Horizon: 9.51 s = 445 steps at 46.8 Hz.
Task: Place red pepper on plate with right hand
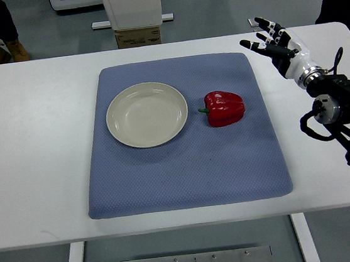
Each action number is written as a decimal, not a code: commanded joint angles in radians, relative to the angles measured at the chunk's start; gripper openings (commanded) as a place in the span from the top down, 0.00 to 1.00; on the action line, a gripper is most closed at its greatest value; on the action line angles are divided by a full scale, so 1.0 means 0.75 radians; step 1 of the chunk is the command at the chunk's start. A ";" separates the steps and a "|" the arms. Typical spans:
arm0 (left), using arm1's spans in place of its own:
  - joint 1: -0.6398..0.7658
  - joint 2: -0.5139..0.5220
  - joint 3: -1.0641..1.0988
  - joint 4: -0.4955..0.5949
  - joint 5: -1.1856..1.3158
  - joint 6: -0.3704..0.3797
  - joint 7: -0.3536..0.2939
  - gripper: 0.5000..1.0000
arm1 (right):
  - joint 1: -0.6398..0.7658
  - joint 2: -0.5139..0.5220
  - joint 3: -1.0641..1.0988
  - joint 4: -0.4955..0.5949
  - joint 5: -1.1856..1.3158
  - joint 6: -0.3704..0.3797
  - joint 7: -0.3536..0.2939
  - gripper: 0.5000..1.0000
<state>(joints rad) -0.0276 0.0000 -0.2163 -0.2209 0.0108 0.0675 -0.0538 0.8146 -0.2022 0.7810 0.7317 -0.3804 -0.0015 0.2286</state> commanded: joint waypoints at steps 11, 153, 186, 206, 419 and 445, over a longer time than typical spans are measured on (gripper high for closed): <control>0.000 0.000 0.000 0.000 0.000 0.000 0.000 0.00 | 0.000 0.000 0.000 0.006 0.000 0.000 -0.002 0.00; 0.000 0.000 0.000 0.000 0.000 0.000 0.000 0.00 | 0.497 -0.139 -1.176 0.067 -0.593 0.262 0.070 0.01; 0.000 0.000 0.000 0.000 0.000 0.000 0.000 0.00 | 0.481 -0.117 -1.172 0.043 -0.607 0.231 0.043 0.08; 0.000 0.000 0.000 0.000 0.000 0.000 -0.002 0.00 | 0.479 -0.119 -1.174 0.037 -0.607 0.231 0.041 0.29; 0.000 0.000 0.000 0.000 0.000 0.000 0.000 0.00 | 0.184 -0.082 -0.264 -0.092 -0.156 0.188 -0.033 0.00; 0.000 0.000 0.000 0.000 0.000 0.000 0.000 0.00 | -0.045 -0.162 -0.109 0.018 -0.029 0.180 -0.039 0.00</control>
<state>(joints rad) -0.0276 0.0000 -0.2165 -0.2209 0.0107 0.0675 -0.0544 0.8054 -0.3319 0.6539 0.7457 -0.4017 0.1360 0.1972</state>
